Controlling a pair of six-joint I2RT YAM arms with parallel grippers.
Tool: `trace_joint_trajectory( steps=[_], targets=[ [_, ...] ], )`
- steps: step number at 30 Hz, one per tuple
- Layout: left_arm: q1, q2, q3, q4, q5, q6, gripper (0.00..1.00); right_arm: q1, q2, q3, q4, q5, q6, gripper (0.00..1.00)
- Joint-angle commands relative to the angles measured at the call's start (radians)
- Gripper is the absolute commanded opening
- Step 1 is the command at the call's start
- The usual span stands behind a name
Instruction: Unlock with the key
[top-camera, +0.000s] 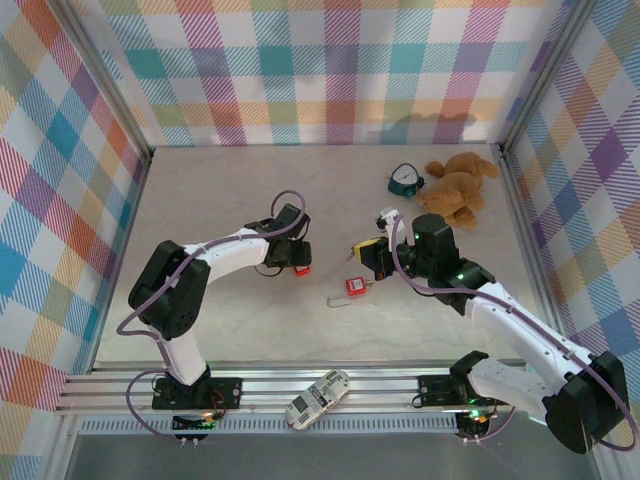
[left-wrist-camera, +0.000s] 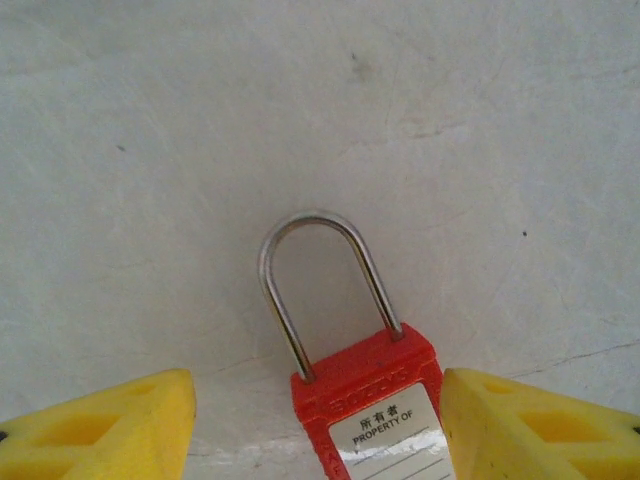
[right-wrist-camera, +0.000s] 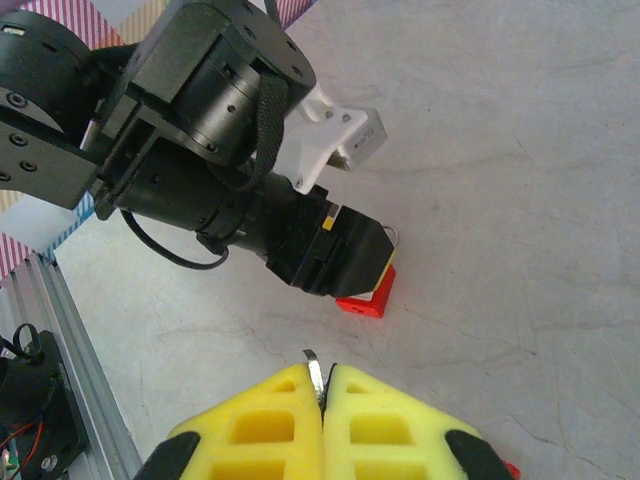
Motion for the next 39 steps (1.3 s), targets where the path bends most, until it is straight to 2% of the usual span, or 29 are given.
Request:
trace_joint_trajectory(
  steps=[1,12,21,29,33,39],
  targets=[
    [-0.033,0.02,-0.001,-0.026,0.033,-0.03,0.65,0.004,-0.028,-0.017,0.029,0.003,-0.013,0.03],
    [-0.044,0.073,0.021,-0.026,0.02,-0.021,0.64,0.005,-0.028,-0.023,0.031,0.001,-0.018,0.03],
    [-0.025,0.103,0.045,-0.087,-0.054,0.079,0.52,0.005,-0.032,-0.024,0.025,-0.002,-0.015,0.03],
    [0.0,0.076,0.042,-0.126,-0.064,0.147,0.52,0.004,-0.03,-0.019,0.024,-0.002,-0.013,0.03],
    [0.001,0.053,0.058,-0.14,-0.041,0.171,0.56,0.005,-0.025,-0.017,0.023,-0.003,-0.011,0.03],
    [0.002,0.063,0.12,-0.197,-0.086,0.212,0.58,0.005,-0.026,-0.016,0.024,-0.003,-0.011,0.03]
  ],
)
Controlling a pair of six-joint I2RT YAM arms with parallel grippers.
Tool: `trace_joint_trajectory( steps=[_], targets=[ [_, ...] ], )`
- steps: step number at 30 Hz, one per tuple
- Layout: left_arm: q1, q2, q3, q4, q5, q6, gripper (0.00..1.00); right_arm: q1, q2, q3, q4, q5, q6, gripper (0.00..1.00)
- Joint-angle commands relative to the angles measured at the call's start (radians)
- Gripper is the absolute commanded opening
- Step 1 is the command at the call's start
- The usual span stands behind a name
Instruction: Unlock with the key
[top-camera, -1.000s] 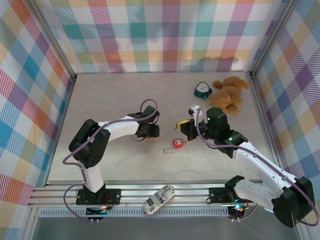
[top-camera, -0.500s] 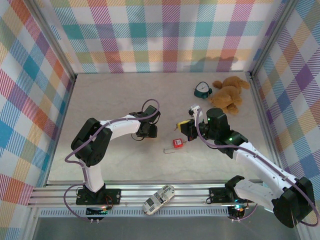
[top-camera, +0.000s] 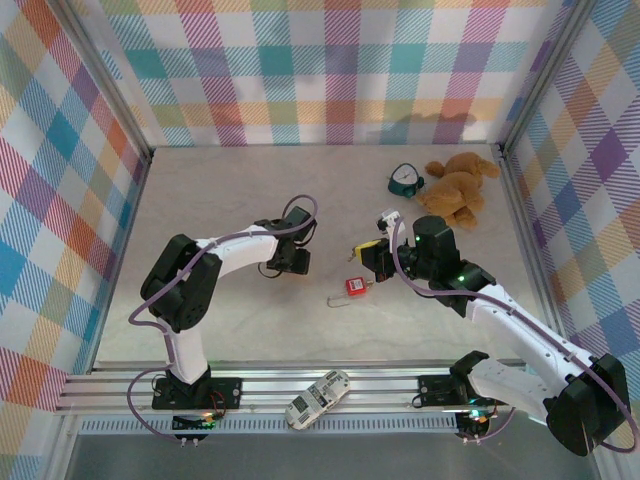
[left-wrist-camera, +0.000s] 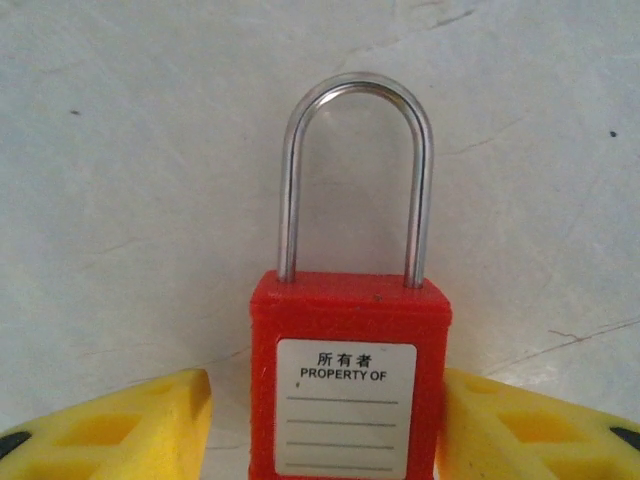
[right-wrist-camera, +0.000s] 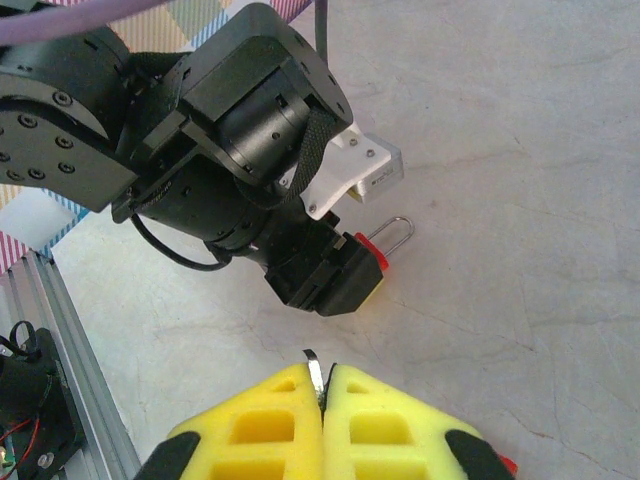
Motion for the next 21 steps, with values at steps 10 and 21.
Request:
trace_joint_trajectory(
  steps=[10,21],
  targets=[
    [0.012,0.051,0.141,-0.099,-0.025,0.081,0.61,0.005,-0.018,-0.003,0.018,-0.003,-0.013,0.03],
    [0.094,0.217,0.314,-0.139,-0.056,0.122,0.62,0.004,-0.021,-0.003,0.013,-0.001,-0.013,0.03]
  ],
)
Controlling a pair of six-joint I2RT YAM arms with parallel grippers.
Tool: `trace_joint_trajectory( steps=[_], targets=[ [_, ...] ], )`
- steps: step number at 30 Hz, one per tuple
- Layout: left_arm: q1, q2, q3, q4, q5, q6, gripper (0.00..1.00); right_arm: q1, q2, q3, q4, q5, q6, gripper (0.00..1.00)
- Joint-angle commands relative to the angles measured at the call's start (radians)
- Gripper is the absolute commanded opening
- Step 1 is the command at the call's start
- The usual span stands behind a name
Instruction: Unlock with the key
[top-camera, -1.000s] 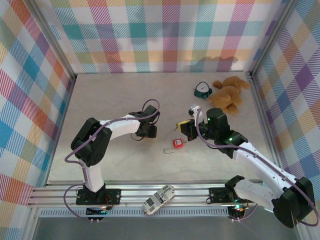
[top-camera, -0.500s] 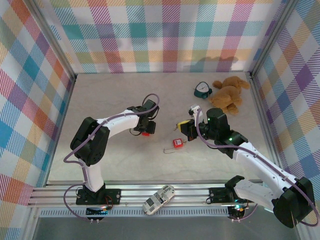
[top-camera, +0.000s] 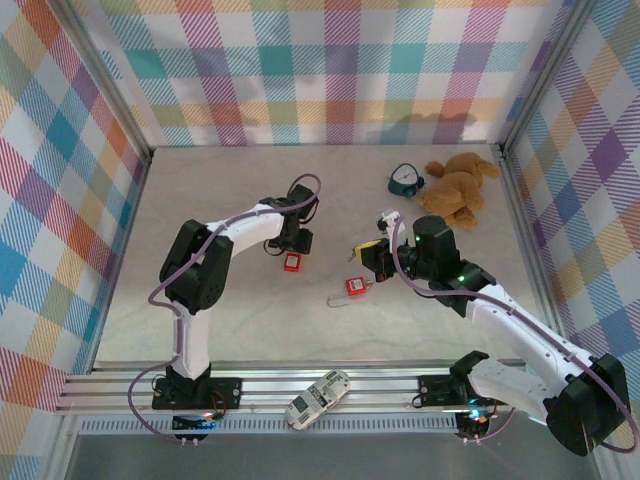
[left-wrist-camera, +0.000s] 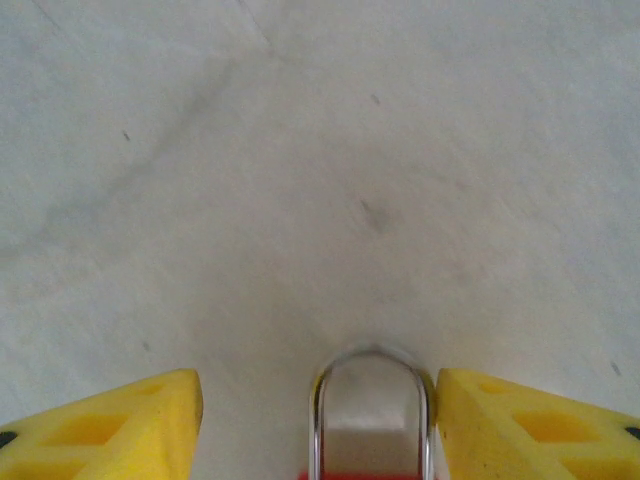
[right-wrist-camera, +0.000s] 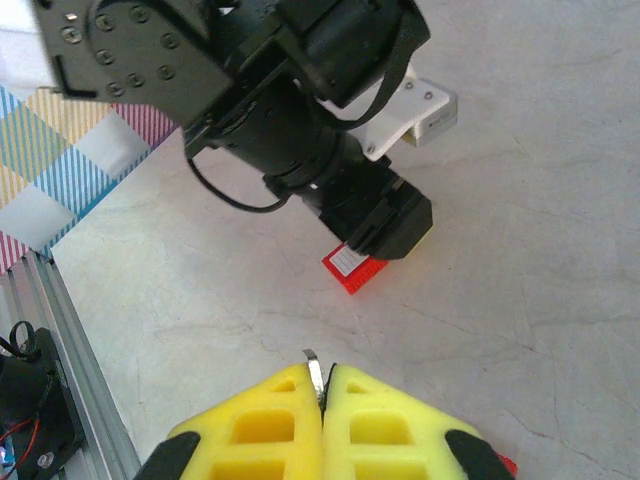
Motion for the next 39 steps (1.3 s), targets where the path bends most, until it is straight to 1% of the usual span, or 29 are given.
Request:
trace_joint_trajectory(
  steps=[1,4,9,15,18,22,25,27,30,34,39],
  targets=[
    [0.03,0.041,0.049,-0.06,-0.043,0.029,0.62,0.004,-0.021,-0.002,0.012,0.0,-0.014,0.03],
    [0.05,0.033,0.025,-0.053,-0.07,0.028,0.62,0.005,-0.026,-0.002,0.009,0.003,-0.016,0.03],
    [0.069,-0.05,-0.073,-0.022,-0.135,0.02,0.61,0.004,-0.021,-0.003,0.016,0.002,-0.013,0.03],
    [0.096,-0.149,-0.21,0.009,-0.149,-0.009,0.59,0.005,-0.02,0.0,0.023,-0.009,-0.008,0.03],
    [0.096,-0.203,-0.293,0.043,-0.117,-0.038,0.58,0.005,-0.021,-0.001,0.024,-0.012,-0.007,0.03],
    [0.088,-0.248,-0.391,0.085,-0.028,-0.079,0.56,0.005,-0.024,0.0,0.023,-0.014,-0.007,0.03],
    [0.072,-0.286,-0.458,0.112,-0.001,-0.111,0.56,0.004,-0.026,0.0,0.025,-0.015,-0.004,0.03],
    [0.064,-0.326,-0.492,0.12,-0.003,-0.125,0.55,0.004,-0.029,0.0,0.025,-0.015,-0.002,0.03],
    [0.06,-0.393,-0.498,0.097,-0.015,-0.123,0.56,0.005,-0.027,0.002,0.025,-0.016,-0.002,0.03],
    [0.043,-0.454,-0.435,0.026,-0.028,-0.098,0.59,0.005,-0.021,0.002,0.033,-0.021,0.001,0.04],
    [-0.025,-0.424,-0.348,-0.045,0.024,-0.053,0.61,0.007,-0.024,-0.001,0.034,-0.018,0.002,0.03]
  ],
)
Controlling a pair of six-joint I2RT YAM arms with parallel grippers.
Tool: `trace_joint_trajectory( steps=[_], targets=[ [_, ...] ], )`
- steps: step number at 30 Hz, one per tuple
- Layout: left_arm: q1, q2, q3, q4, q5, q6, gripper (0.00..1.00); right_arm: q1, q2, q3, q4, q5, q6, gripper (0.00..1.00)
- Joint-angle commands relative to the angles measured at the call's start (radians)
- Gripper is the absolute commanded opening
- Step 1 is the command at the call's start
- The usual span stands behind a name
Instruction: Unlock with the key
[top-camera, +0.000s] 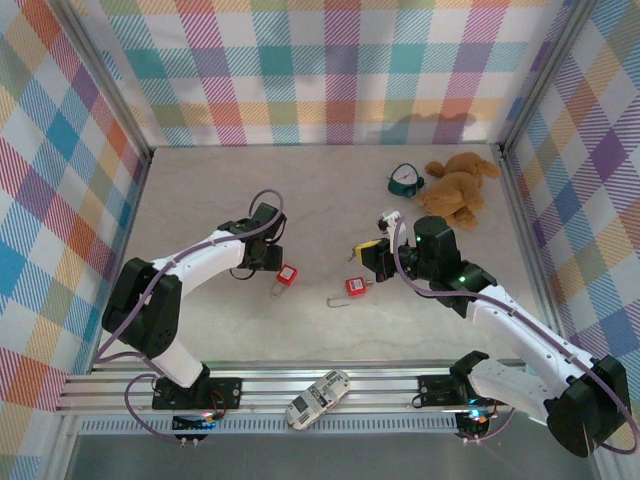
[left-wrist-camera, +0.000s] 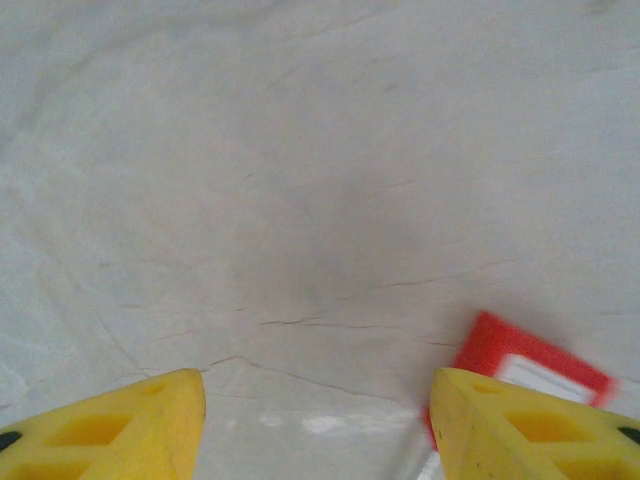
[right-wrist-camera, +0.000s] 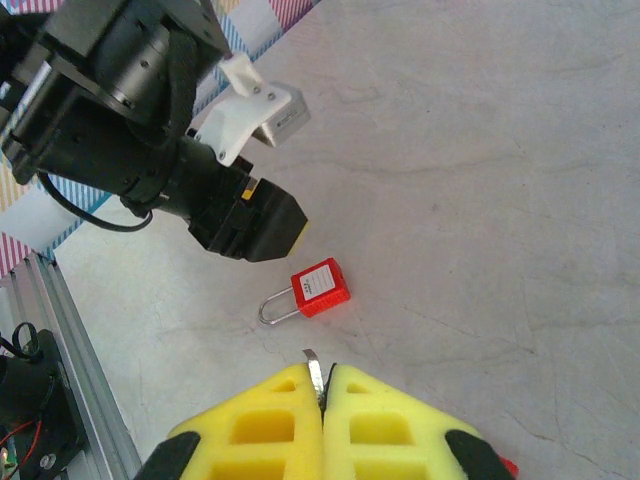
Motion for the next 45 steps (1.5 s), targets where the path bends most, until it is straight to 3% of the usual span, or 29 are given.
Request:
trace_joint_trajectory(
  steps=[1,6,21,38,45],
  targets=[
    [-0.049,0.017,0.055,-0.09,0.066,0.05,0.62,0.007,-0.018,-0.001,0.031,-0.017,0.0,0.03],
    [-0.058,0.096,0.103,-0.173,0.137,0.153,0.61,0.006,-0.016,-0.011,0.044,-0.023,0.001,0.03],
    [-0.072,0.211,0.188,-0.257,0.203,0.21,0.6,0.006,-0.005,-0.013,0.057,-0.025,0.001,0.04],
    [-0.074,0.304,0.248,-0.249,0.167,0.221,0.55,0.006,-0.014,-0.018,0.047,-0.017,-0.001,0.04],
    [-0.077,0.32,0.222,-0.244,0.152,0.213,0.46,0.006,-0.02,-0.018,0.042,-0.011,-0.003,0.04]
  ],
)
